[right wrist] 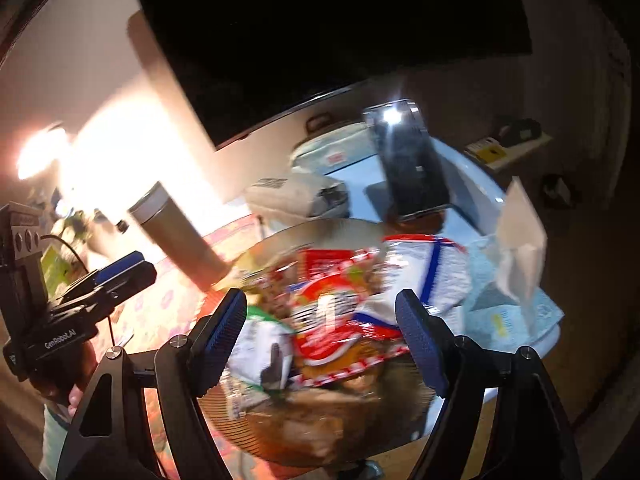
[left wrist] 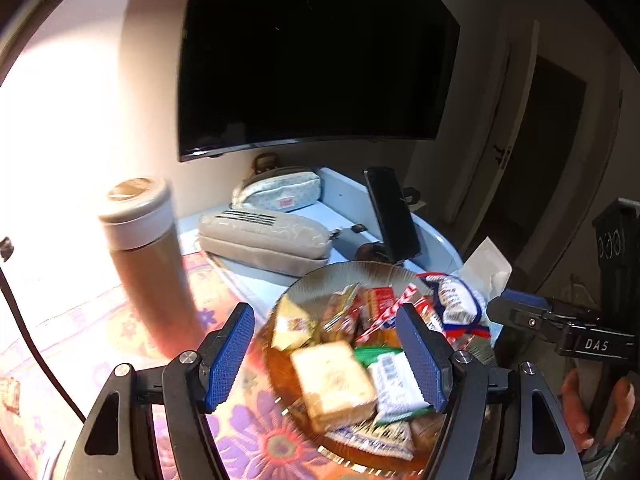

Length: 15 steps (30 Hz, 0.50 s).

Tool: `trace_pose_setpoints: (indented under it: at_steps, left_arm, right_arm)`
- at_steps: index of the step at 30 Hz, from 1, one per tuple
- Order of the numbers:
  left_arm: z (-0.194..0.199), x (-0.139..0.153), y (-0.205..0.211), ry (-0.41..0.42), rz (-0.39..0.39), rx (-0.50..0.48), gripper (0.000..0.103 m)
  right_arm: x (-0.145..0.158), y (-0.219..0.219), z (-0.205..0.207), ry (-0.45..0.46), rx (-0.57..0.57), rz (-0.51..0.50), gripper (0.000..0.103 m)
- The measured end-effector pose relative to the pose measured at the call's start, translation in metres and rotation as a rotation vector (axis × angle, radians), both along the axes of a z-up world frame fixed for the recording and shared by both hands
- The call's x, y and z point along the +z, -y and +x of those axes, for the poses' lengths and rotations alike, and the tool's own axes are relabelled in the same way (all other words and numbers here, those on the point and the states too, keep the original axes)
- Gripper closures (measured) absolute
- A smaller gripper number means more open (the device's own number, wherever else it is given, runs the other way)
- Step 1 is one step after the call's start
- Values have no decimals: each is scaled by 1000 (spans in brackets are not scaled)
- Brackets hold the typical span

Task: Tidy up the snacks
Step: 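Move both grippers back to the remaining snacks on the bed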

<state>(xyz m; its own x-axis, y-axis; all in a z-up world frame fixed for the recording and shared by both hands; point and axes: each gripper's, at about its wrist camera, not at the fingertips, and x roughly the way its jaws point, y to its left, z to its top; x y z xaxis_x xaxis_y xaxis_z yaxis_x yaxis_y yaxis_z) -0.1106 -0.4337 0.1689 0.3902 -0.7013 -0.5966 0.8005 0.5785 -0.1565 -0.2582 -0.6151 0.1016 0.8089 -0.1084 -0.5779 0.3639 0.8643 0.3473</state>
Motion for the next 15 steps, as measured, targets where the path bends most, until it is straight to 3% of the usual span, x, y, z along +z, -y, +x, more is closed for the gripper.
trace_pose_setpoints:
  at_steps: [15]
  left_arm:
    - [27, 14, -152, 9, -55, 226, 32]
  right_arm:
    - [11, -125, 55, -31, 257, -65, 25]
